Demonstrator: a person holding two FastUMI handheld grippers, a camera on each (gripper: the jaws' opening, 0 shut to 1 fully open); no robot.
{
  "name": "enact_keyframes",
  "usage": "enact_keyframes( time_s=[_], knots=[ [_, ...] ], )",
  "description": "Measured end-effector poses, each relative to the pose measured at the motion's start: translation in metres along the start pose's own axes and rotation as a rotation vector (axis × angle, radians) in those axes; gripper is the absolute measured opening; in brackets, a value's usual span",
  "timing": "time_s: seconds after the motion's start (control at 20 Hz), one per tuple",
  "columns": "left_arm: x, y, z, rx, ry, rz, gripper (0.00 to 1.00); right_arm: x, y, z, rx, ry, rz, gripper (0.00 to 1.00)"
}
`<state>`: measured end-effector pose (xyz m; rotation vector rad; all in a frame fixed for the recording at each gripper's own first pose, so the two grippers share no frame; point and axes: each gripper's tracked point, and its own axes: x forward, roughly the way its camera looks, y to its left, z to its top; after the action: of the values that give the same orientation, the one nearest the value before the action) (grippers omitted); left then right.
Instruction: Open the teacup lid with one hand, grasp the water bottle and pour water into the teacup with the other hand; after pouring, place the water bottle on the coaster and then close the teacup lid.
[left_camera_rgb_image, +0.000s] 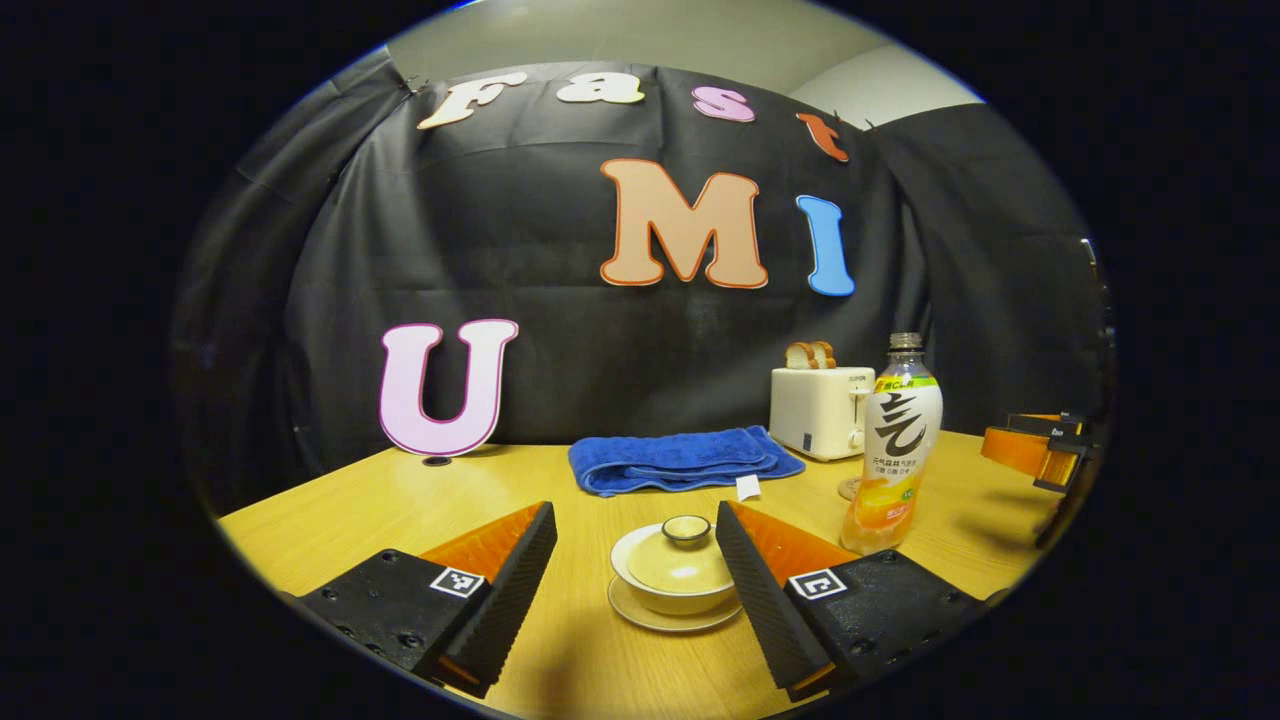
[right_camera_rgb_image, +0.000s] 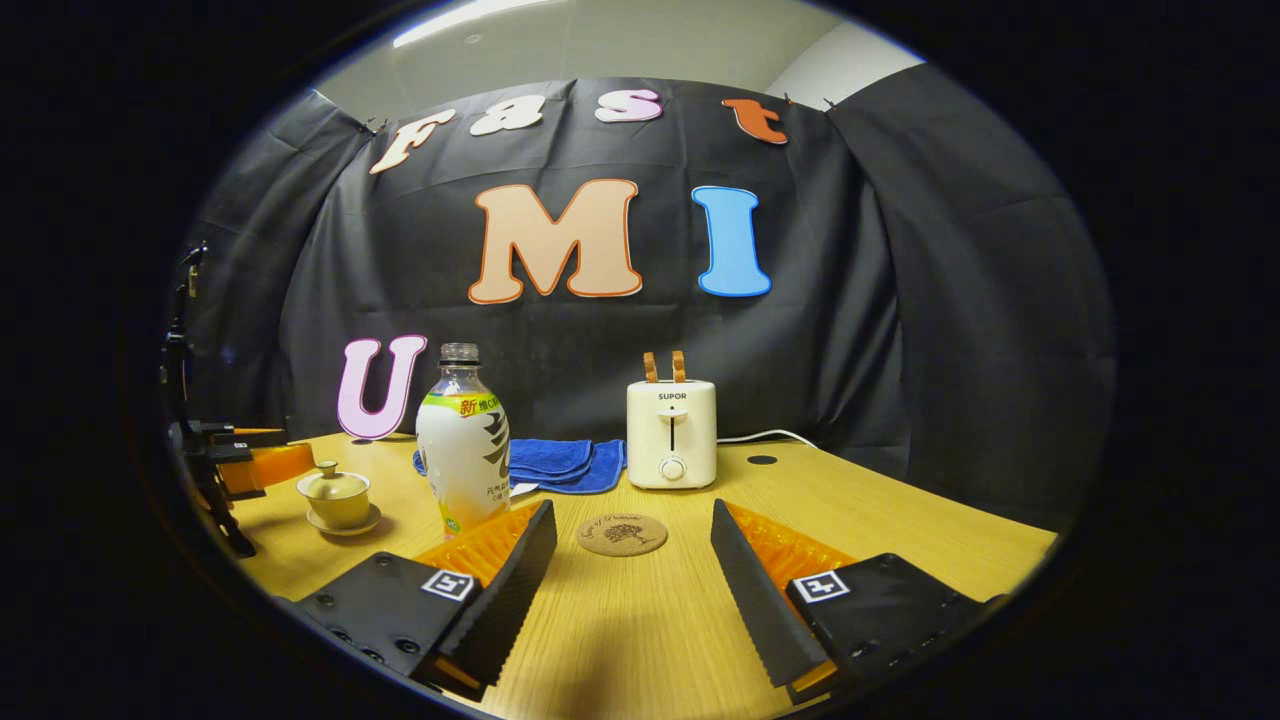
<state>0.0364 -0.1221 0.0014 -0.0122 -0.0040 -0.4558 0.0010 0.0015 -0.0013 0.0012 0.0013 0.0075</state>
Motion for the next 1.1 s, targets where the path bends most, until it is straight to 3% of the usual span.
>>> enact_keyframes(
  time_s=[0.35,0.65,0.75,0.9,1.1],
  knots=[
    [0.026,-0.027,-0.015,-0.006,0.096,-0.124,0.94,0.0,0.001,0.0,0.0,0.001,0.006,0.95],
    [0.033,-0.032,-0.017,-0.003,0.118,-0.155,0.92,0.0,0.001,0.0,0.0,0.001,0.009,0.98],
    [0.034,-0.032,-0.019,0.003,0.131,-0.152,0.83,-0.001,0.002,0.0,0.0,0.001,0.01,0.98],
    [0.036,-0.033,-0.024,0.005,0.161,-0.152,0.62,0.0,0.001,0.0,0.0,0.001,0.01,0.99],
    [0.036,-0.031,-0.024,0.0,0.165,-0.146,0.51,0.0,0.001,0.001,0.0,0.001,0.01,0.95]
  ],
)
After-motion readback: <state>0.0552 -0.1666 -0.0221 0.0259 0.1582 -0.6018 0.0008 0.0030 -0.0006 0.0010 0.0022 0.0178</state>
